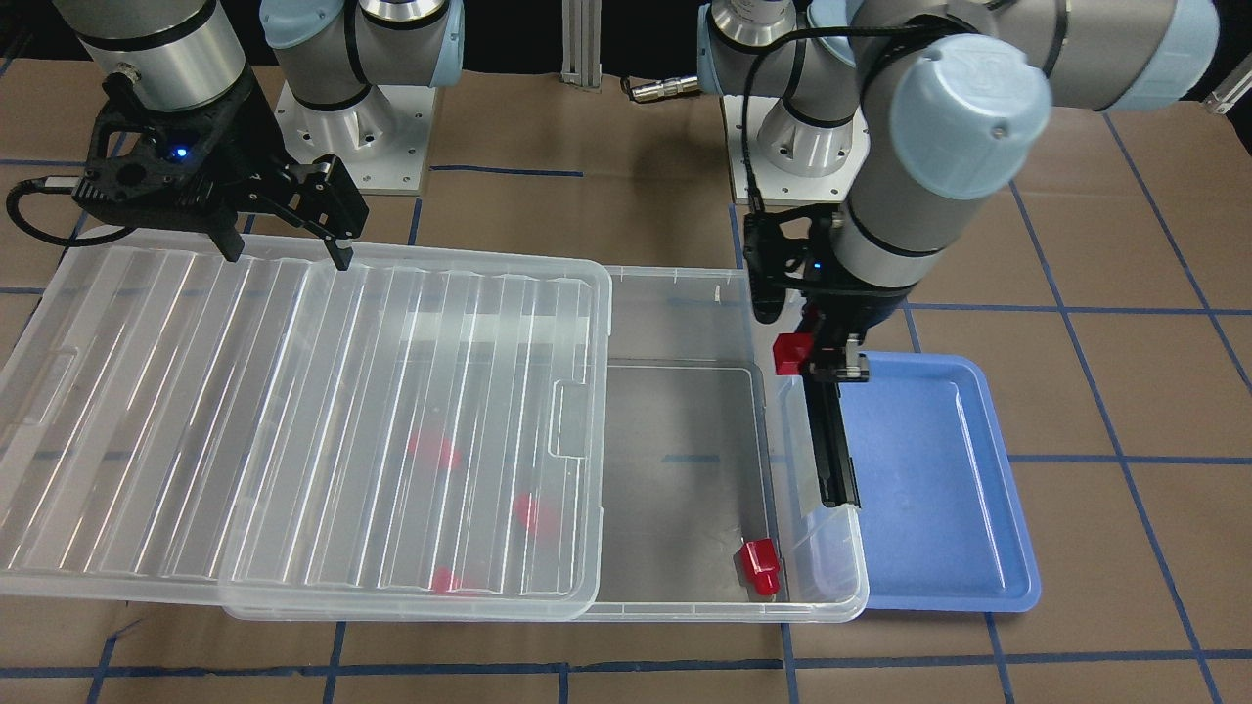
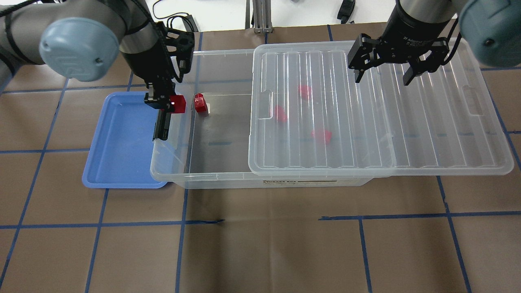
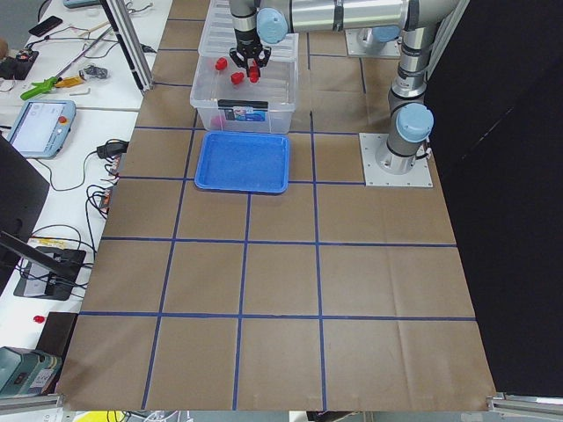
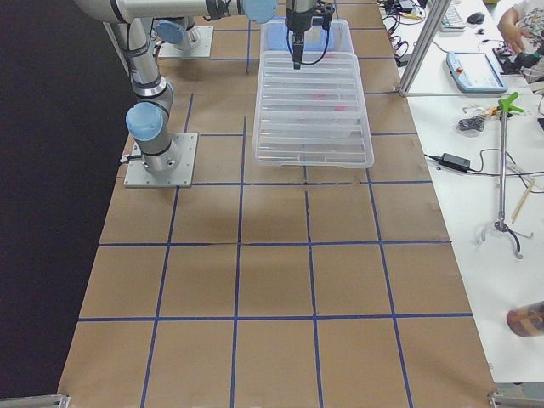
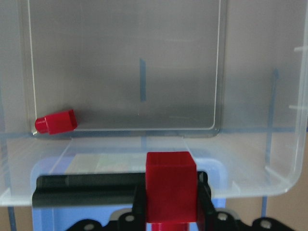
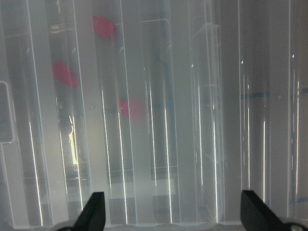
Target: Place red block in blue tray from box
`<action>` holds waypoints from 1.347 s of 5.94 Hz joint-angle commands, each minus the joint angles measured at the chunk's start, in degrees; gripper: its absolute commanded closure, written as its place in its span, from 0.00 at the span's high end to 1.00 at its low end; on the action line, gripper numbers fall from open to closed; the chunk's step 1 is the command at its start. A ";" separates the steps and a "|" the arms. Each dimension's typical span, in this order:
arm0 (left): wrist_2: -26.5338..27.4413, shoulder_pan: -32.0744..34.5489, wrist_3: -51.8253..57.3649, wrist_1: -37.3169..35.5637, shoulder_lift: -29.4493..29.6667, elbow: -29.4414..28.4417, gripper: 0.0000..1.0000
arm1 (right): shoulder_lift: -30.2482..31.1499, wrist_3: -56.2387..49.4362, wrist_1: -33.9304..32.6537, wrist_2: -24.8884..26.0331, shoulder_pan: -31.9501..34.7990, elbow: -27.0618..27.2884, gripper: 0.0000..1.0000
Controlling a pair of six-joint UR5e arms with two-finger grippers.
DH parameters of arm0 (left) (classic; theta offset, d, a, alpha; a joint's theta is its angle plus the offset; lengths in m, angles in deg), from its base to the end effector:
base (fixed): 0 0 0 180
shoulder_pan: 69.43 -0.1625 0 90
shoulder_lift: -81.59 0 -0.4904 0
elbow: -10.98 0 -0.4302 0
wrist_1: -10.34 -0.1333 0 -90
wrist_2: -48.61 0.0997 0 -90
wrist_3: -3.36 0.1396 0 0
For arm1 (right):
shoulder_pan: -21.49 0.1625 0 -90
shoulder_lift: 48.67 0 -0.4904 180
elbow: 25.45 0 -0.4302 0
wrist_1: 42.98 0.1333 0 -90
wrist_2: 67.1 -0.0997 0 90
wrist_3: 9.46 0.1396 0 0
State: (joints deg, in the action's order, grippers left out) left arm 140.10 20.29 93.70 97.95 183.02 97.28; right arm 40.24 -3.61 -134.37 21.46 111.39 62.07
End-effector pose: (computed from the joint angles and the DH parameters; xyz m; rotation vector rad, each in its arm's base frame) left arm -0.1267 -0.6104 0.4371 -2.1881 -2.1831 -0.1299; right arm 0.1359 -0.5460 0.5287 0.1606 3.1091 -0.0735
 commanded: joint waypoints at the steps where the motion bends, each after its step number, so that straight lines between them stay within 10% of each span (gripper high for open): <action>1: 1.33 -10.12 9.99 0.10 0.95 -0.26 0.04 | -0.14 -3.27 0.07 0.56 -6.01 -0.15 1.00; 5: 0.37 -16.92 18.73 -31.27 5.86 20.33 0.04 | -7.31 -33.74 -3.34 3.19 -35.26 0.81 1.00; 8: 0.10 -16.86 18.74 -36.89 9.65 23.30 0.08 | -14.73 -41.01 -14.52 3.46 -40.95 2.38 1.00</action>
State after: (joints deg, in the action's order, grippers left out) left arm 140.39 3.39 112.45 62.45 191.49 120.23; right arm 26.57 -44.47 -147.56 24.81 71.25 63.35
